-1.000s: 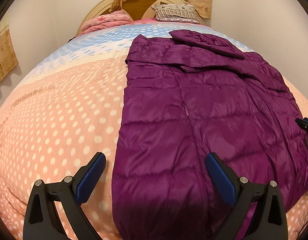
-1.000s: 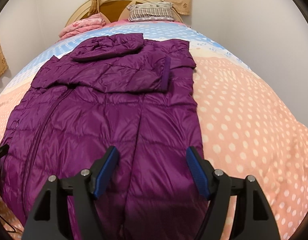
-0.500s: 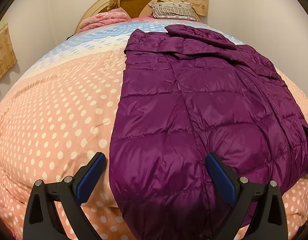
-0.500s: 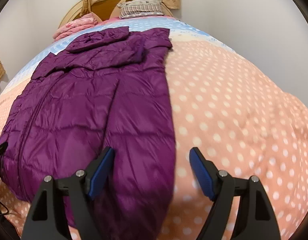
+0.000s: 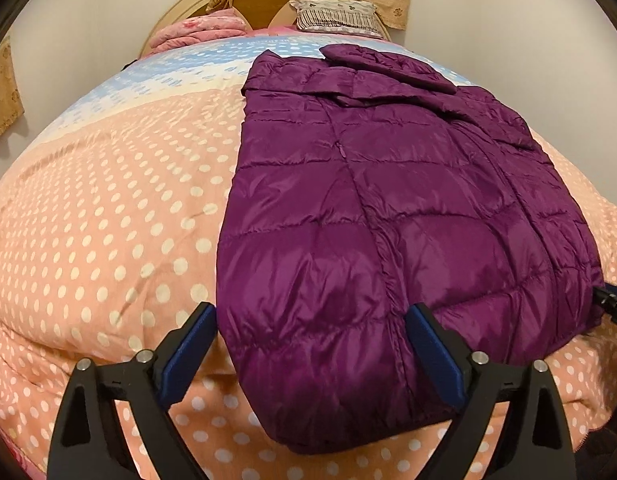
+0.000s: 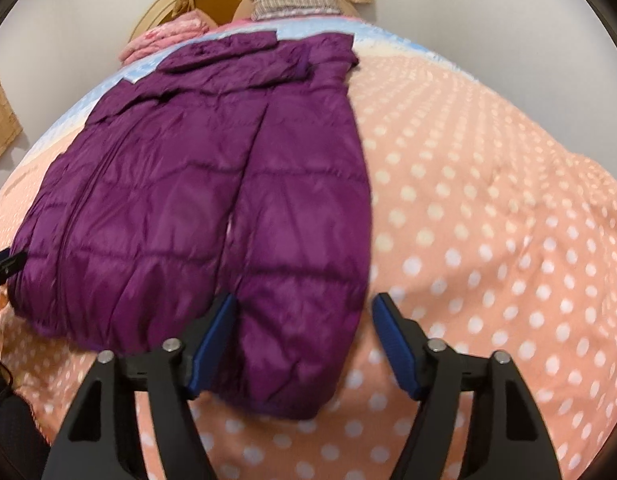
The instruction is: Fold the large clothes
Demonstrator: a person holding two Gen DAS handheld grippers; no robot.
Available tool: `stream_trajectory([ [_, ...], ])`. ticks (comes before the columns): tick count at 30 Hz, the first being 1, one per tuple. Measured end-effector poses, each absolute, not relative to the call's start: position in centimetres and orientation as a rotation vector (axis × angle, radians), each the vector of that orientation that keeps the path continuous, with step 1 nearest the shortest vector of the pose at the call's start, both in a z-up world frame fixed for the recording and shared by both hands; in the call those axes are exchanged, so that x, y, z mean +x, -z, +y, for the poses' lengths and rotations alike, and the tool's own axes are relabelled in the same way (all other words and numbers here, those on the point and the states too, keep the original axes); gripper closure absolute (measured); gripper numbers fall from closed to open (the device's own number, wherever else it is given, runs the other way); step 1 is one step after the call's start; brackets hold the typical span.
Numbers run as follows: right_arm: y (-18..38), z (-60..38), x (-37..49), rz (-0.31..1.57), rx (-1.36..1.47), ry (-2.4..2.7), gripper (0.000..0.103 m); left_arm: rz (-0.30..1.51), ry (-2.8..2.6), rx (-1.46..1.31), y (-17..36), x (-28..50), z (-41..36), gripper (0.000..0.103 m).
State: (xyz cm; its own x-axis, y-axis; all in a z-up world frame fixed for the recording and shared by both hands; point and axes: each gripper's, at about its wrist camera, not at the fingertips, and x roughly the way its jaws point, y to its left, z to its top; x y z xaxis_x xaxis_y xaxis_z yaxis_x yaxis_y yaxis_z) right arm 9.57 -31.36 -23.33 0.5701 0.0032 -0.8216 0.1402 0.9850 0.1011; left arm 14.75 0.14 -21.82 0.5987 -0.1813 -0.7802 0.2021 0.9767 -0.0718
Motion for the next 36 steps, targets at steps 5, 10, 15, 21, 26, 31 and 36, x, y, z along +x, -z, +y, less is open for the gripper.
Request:
stream_trajectory([
  [5, 24.0, -32.0, 9.7, 0.988, 0.266, -0.017, 0.084, 0.903, 0.245, 0.03, 21.1, 14.2, 0.3, 0.063],
  [10, 22.7, -31.3, 8.9, 0.971, 0.244, -0.046, 0.093, 0.892, 0.272, 0.049, 19.9, 13.4, 0.3, 0.096],
  [15, 20.2, -31.3, 7.4, 0.904, 0.27, -0.084, 0.095, 0.782, 0.305, 0.074, 16.8, 11.7, 0.9, 0.1],
  [21, 16.6, -31.0, 5.0, 0.816, 0.296, -0.122, 0.095, 0.718, 0.348, 0.037, 13.1, 10.0, 2.5, 0.101],
  [26, 11.3, -31.3, 2.6, 0.705, 0.309, -0.162, 0.096, 0.608, 0.372, 0.009, 8.2, 7.1, 4.8, 0.101],
  [31, 6.1, -31.5, 0.9, 0.583, 0.291, -0.185, 0.096, 0.551, 0.424, -0.067, 3.9, 4.7, 7.0, 0.102],
  [36, 1.0, -31.7, -0.7, 0.428, 0.288, -0.187, 0.096, 0.495, 0.453, -0.084, 0.9, 3.4, 7.9, 0.101],
])
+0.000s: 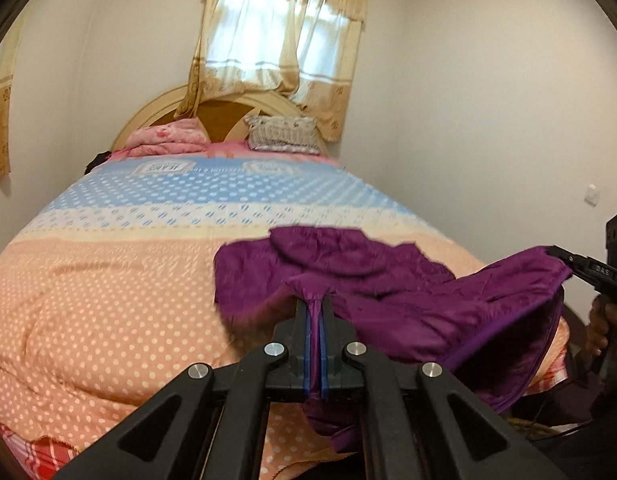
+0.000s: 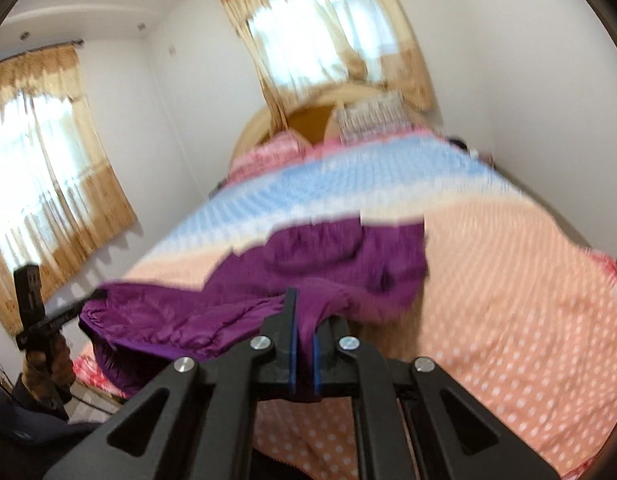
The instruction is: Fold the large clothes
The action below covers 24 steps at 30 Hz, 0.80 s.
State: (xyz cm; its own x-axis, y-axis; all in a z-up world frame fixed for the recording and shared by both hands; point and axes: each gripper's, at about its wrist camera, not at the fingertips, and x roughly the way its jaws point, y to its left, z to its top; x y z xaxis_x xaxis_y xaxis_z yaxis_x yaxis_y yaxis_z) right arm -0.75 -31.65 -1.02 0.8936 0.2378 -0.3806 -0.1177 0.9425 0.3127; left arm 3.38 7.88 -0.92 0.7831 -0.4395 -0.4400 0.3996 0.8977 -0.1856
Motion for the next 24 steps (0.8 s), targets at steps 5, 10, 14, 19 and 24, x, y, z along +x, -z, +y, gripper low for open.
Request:
stream_trajectory([
  [5, 0.8, -32.9, 4.6, 0.371, 0.309, -0.176, 0.096, 0.485, 0.45, -0.044, 1.6, 9.6, 7.3, 0.101],
  [10, 4.1, -33.1, 13.9, 0.431, 0.355, -0.128, 0.096, 0.529, 0.408, -0.015, 5.6, 20.0, 5.0, 0.097],
  [14, 6.9, -34.5, 21.2, 0.482, 0.392, -0.073, 0.096, 0.627, 0.387, -0.071, 8.4, 27.2, 3.9, 0.095],
  [19, 10.2, -36.2, 26.0, 0.522, 0.405, -0.002, 0.096, 0.687, 0.329, -0.177, 11.1, 32.8, 4.7, 0.077],
  [24, 13.1, -37.6, 29.6, 0.585, 0.427, 0.054, 0.094, 0.617, 0.207, -0.3, 11.3, 34.1, 7.3, 0.02],
])
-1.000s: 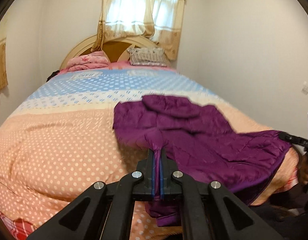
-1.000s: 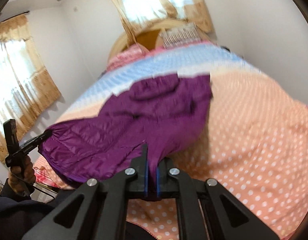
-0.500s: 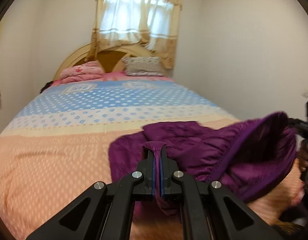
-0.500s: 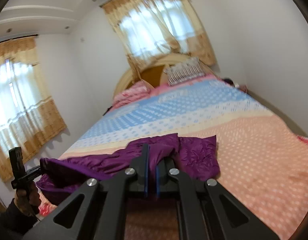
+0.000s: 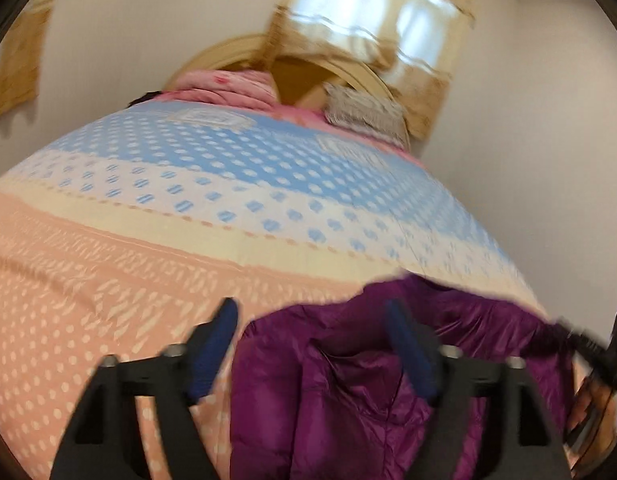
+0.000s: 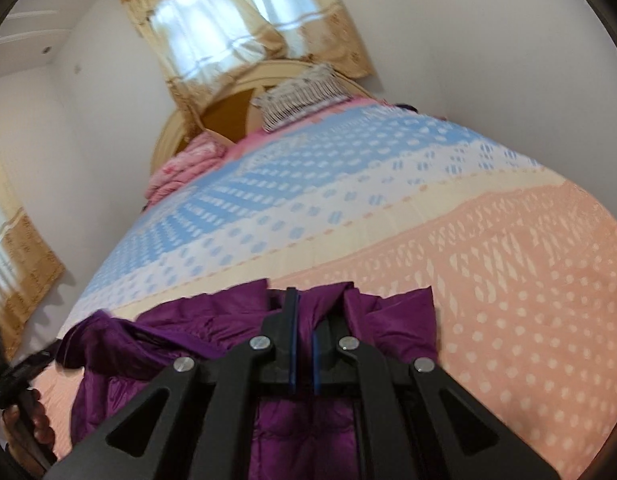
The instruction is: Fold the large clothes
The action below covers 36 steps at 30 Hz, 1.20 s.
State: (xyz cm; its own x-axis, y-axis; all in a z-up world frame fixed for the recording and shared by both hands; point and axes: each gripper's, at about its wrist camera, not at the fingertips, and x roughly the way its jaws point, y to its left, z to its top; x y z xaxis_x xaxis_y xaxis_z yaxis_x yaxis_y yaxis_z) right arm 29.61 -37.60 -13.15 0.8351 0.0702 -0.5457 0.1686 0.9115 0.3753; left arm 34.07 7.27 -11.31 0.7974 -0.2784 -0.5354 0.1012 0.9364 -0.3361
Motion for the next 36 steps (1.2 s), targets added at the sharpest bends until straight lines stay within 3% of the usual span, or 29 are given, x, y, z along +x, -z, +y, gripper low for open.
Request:
stream_trajectory([
  [2, 14.0, -37.7, 31.1, 0.605, 0.433, 0.079, 0.091, 0.619, 0.196, -0.31, 11.4, 34.2, 6.9, 0.019],
  [3, 14.3, -37.8, 31.8, 0.62, 0.445, 0.084, 0.082, 0.622, 0.186, -0.294, 11.4, 34.2, 6.3, 0.02],
  [5, 14.4, -38.1, 32.7, 0.628, 0.484, 0.077, 0.063, 0.615, 0.171, -0.24, 11.2, 34.0, 4.7, 0.019],
  [7, 13.7, -38.2, 32.7, 0.601, 0.502, 0.097, 0.023, 0.595, 0.156, -0.183, 10.9, 33.7, 2.9, 0.019],
  [8, 12.9, -38.0, 32.1, 0.568, 0.498, 0.12, 0.019, 0.582, 0.157, -0.155, 10.8, 33.4, 1.9, 0.019],
  [14, 10.9, -32.6, 30.8, 0.58, 0.31, 0.09, 0.02, 0.584, 0.064, 0.035, 12.4, 34.4, -3.0, 0.019],
  [18, 12.6, -26.6, 32.0, 0.667, 0.124, 0.074, 0.027, 0.622, -0.049, 0.099, 14.2, 36.7, -4.3, 0.019],
  [22, 15.0, -24.3, 33.7, 0.723, 0.031, 0.045, 0.028, 0.669, -0.122, 0.182, 16.9, 39.1, -4.7, 0.019],
  [36, 18.9, -25.0, 35.7, 0.803, 0.036, 0.024, 0.026, 0.824, -0.109, 0.077, 20.8, 42.1, -3.2, 0.012],
])
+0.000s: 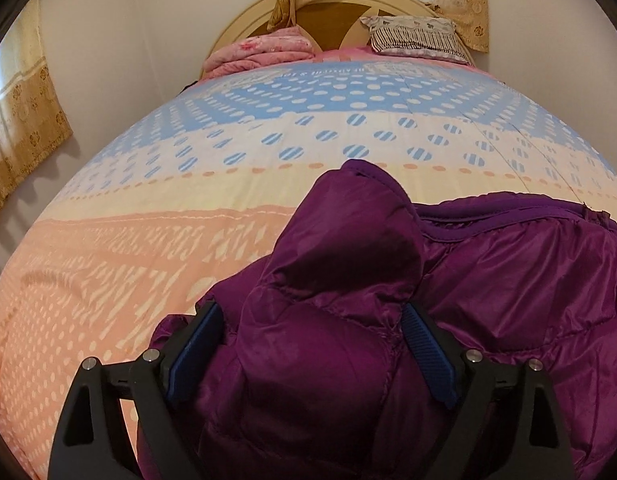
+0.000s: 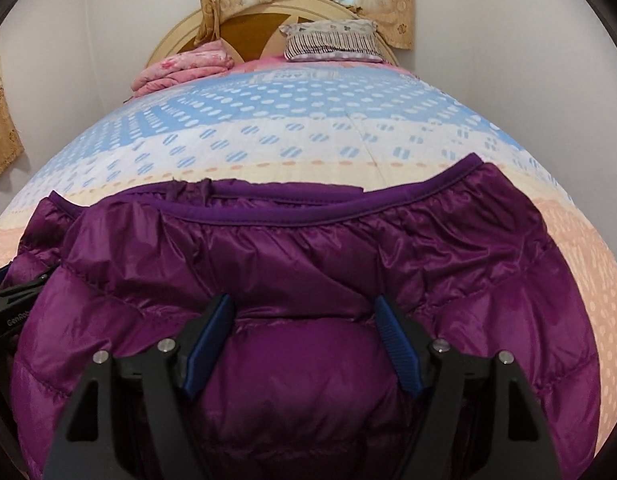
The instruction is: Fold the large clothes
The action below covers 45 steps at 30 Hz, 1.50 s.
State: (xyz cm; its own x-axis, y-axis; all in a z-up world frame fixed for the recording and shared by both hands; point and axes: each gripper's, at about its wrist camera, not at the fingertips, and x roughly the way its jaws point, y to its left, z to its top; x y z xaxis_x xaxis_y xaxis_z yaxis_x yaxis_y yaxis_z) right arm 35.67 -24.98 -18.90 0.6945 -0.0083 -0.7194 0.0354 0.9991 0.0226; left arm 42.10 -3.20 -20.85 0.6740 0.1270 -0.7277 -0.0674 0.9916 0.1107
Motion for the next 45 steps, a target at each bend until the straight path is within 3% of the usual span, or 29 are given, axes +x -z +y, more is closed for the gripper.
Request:
stream_trajectory([
  [28, 20.4, -24.4, 37.3, 0.901, -0.021, 0.048, 0.02, 0.855, -0.123, 0.107, 21.3, 42.2, -3.8, 0.01],
  [33, 19.2, -24.5, 37.0, 0.916, -0.013, 0.043, 0.02, 0.829, -0.093, 0.025, 18.2, 39.8, -3.5, 0.01],
  [38, 16.2, -23.9, 35.5, 0.792, 0.055, 0.059, 0.02, 0.722, -0.061, 0.063, 15.7, 37.6, -5.8, 0.01],
  [45, 17.9, -21.3, 37.3, 0.825, 0.003, 0.077, 0.02, 0.807, -0.126, 0.125, 20.3, 39.4, -6.8, 0.01],
])
